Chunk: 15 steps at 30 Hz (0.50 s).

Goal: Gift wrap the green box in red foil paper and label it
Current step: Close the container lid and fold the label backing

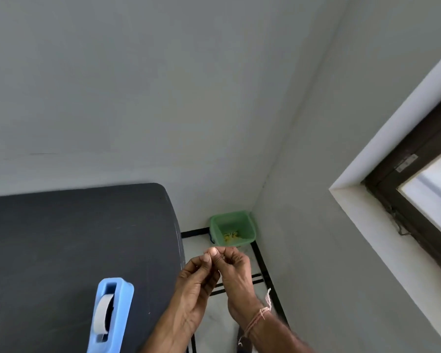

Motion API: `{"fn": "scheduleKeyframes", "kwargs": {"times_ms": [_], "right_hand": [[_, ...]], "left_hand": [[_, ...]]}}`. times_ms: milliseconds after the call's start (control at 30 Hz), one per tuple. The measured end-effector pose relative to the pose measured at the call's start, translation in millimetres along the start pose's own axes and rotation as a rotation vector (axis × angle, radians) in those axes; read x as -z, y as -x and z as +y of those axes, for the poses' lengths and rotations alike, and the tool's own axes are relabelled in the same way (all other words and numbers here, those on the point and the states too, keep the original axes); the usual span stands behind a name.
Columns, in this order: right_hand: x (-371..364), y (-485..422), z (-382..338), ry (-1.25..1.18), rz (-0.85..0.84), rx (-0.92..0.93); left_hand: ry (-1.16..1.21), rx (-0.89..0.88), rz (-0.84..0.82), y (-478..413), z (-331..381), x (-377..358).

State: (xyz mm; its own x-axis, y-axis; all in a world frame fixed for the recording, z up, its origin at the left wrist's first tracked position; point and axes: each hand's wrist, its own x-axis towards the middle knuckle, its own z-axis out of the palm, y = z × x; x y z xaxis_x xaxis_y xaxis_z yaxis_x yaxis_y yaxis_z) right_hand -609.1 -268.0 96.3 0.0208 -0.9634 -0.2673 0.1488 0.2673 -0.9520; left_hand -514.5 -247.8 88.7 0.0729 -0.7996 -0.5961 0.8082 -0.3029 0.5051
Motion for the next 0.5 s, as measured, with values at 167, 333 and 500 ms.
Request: {"fn": "scheduleKeyframes", "kwargs": {"times_ms": [167, 333, 500], "right_hand": [[12.4, -65.7, 1.7, 0.065, -0.177, -0.042], [74.0, -165.8, -12.0, 0.046, -0.334, -0.158], [122.1, -273.7, 11.3, 0.098, -0.169, -0.242]], "left_hand": [[-0.078, -0.08, 0.191, -67.2, -0.9, -25.6], [-0.195, -0.044, 0.318, -153.0, -18.4, -69.9], [-0.202, 0.03, 0.349, -246.3, -56.6, -124.5]]}}
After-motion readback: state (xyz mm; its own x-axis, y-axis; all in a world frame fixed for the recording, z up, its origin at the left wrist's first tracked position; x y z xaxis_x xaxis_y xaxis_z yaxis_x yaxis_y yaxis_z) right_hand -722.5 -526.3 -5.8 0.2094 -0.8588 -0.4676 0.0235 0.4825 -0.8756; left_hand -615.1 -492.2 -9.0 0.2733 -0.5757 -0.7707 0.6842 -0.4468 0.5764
